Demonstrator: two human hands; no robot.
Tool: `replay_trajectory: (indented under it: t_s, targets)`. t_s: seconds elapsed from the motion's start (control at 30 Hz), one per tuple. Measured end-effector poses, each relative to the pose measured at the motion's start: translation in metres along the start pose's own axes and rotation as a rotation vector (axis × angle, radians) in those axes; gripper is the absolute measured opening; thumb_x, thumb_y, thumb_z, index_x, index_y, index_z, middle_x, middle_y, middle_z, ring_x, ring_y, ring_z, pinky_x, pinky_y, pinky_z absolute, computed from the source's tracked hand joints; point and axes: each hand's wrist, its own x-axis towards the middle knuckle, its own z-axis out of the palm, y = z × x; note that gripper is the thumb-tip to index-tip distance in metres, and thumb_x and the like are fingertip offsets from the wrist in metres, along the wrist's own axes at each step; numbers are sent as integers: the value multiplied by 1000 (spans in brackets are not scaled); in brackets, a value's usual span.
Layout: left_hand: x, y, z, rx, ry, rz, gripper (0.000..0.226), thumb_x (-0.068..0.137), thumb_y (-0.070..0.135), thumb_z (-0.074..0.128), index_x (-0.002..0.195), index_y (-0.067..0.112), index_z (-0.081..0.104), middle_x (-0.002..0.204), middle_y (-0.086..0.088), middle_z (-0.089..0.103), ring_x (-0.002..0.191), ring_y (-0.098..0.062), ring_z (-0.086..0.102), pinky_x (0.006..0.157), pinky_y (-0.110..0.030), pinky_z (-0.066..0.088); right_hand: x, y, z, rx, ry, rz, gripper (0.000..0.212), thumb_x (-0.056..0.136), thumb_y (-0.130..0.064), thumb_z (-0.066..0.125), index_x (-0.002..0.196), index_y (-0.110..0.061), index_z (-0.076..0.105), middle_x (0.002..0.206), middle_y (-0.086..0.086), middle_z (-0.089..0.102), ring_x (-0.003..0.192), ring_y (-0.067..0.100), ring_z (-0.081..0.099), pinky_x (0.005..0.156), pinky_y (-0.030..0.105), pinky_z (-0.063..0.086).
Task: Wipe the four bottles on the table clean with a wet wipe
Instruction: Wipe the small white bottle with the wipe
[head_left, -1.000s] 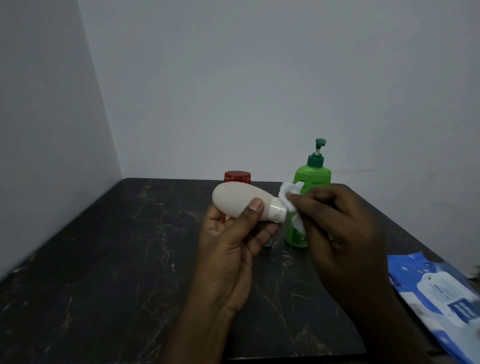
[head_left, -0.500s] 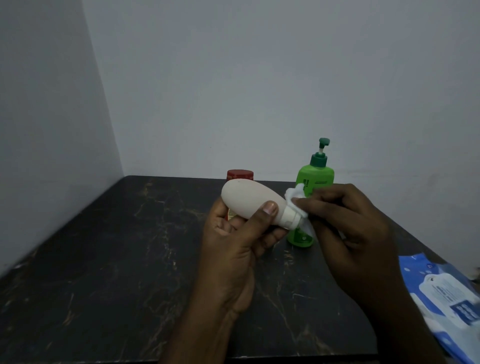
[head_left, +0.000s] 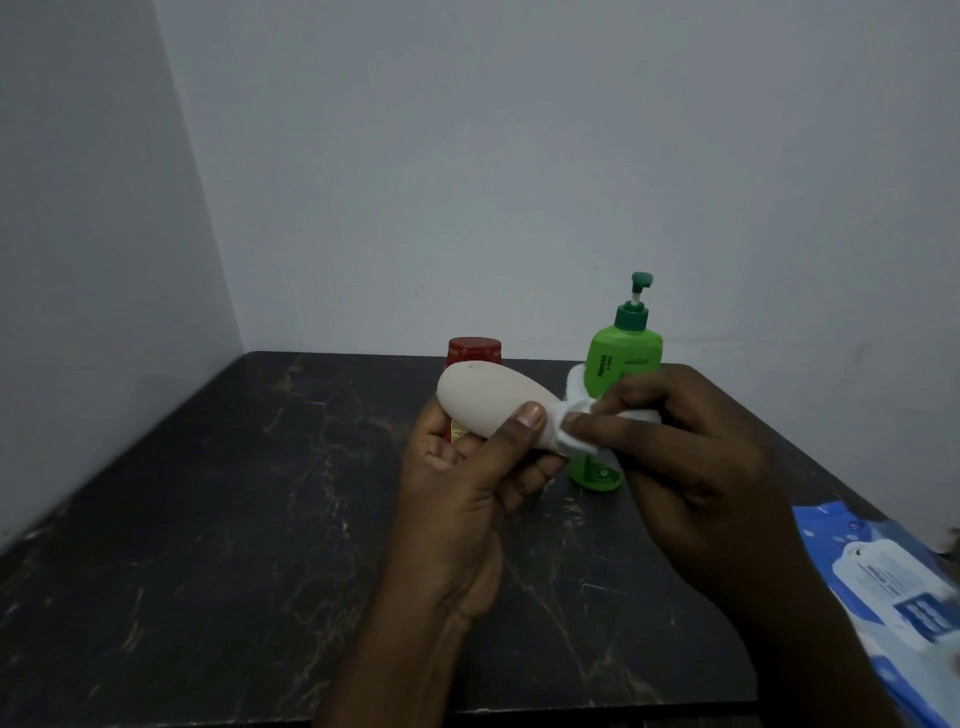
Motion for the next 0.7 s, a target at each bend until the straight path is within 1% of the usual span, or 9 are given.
replay_trajectory:
  t_s: [0.1,0.2,0.3,0.37,0.43,0.5,0.57,0.63,0.7]
  targets:
    - [1,0,-2,14,-11,-1,48,69,3,72,112,21,63,88,-2,79,88,-27,76,70,-40,64,0,3,3,-21,3,45,34,84,8,60,109,-7,77,104,10,61,92,22,60,77,24,47]
    - [1,0,-3,-4,-28,-15,53,69,3,73,119,16,62,96,-6,78,94,-28,76,69,-38,64,-1,7,8,-9,2,101,35,86,5,59,114,-8,75,102,6,59,91,16,58,78,16,44]
    - [2,-3,-2,-53,-59,-50,49,70,2,70,117,13,63,99,-10,78,96,-29,75,70,-38,64,-2,11,10,79,-11,185,31,89,-1,57,112,-10,74,100,4,60,92,15,60,78,21,47]
    - [3,-6,-2,-98,-62,-88,48,71,1,68,117,11,63,101,-12,77,96,-29,75,72,-39,64,-2,12,11,200,-5,254,27,92,-6,55,109,-15,74,100,2,63,94,12,62,80,20,49]
    - [6,-12,-3,-169,-39,-136,53,72,1,68,124,8,60,112,-17,74,102,-31,73,74,-39,64,-2,10,12,313,15,331,23,94,-11,55,105,-20,72,100,-1,67,93,9,64,80,18,50]
    - [9,-16,-5,-244,2,-183,64,68,6,74,130,6,57,125,-23,67,108,-33,70,75,-38,64,-1,8,15,444,-11,485,21,97,-10,57,105,-19,74,99,-4,72,92,9,67,79,19,53]
    - [10,-20,-6,-334,28,-225,80,57,8,85,132,4,56,127,-26,65,109,-36,70,74,-39,64,-1,5,17,634,-33,673,21,96,-7,60,106,-18,75,101,-3,76,92,11,71,78,22,55]
    - [12,-24,-7,-399,49,-255,84,52,8,89,129,1,56,124,-29,66,110,-39,68,83,-47,61,-1,3,19,818,-22,803,20,90,-12,64,106,-16,75,102,1,77,94,17,73,80,28,56]
    - [14,-26,-8,-431,68,-262,93,45,8,96,128,-2,56,124,-31,65,115,-41,65,95,-53,51,-1,1,22,928,6,864,26,82,-20,66,105,-15,75,102,5,78,96,22,73,83,32,56]
